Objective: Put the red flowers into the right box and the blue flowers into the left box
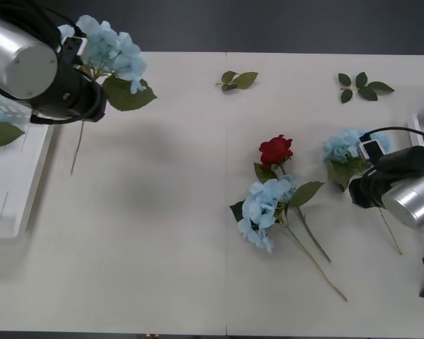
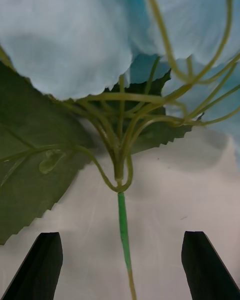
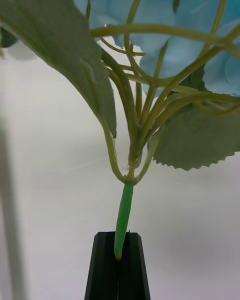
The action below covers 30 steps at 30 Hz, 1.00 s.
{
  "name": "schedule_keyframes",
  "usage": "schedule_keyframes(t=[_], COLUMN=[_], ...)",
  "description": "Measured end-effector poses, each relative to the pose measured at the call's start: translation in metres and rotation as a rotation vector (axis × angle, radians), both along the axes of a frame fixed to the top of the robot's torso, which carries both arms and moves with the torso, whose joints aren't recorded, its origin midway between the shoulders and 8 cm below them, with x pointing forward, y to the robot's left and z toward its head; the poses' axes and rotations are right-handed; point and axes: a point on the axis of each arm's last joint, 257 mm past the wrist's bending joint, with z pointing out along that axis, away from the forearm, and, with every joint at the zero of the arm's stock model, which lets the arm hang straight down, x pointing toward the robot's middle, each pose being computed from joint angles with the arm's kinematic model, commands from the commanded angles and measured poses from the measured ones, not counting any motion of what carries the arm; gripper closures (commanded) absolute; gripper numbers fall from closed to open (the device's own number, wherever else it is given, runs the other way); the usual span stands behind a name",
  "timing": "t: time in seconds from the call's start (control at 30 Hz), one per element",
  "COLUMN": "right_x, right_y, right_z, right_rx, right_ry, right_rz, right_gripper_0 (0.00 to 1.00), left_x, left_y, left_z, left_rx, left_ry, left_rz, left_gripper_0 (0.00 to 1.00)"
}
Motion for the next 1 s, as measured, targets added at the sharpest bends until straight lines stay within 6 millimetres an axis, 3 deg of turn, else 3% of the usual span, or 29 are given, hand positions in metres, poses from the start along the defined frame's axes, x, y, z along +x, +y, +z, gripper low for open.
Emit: schedule_keyframes(t=[0.1, 0.2, 0.33, 0.4, 0.8, 1.0], right_x=[0.001, 0.008, 0.015, 0.018, 0.020, 0.024], right_y=[0.002, 0.004, 0.005, 0.004, 0.004, 0.025], right_z=[-0.007, -0.010, -0.006, -0.004, -0.003, 0.001], right_rx=[0.012, 0.025, 0.026, 0.024, 0.024, 0.170], right_ry=[0.007, -0.004, -0.011, -0.014, -0.020, -0.037], right_rz=[-0.014, -0.018, -0.022, -0.025, -0.024, -0.010], right_gripper_0=[0.31, 0.44, 0.78, 1.00, 1.00, 1.00], left_x=[-0.005, -0.009, -0.015, -0.019, -0.054, -0.068], left_y=[0.035, 0.065, 0.099, 0.115, 0.207, 0.244], left_z=[0.009, 0.017, 0.024, 0.024, 0.022, 0.004], left_rx=[0.039, 0.050, 0.039, 0.043, 0.162, 0.191], left_ry=[0.007, 0.003, -0.018, -0.023, -0.010, 0.050], left_rz=[0.007, 0.019, 0.039, 0.038, 0.055, 0.066], left_gripper_0=[1.00, 1.00, 1.00, 1.00, 1.00, 1.00])
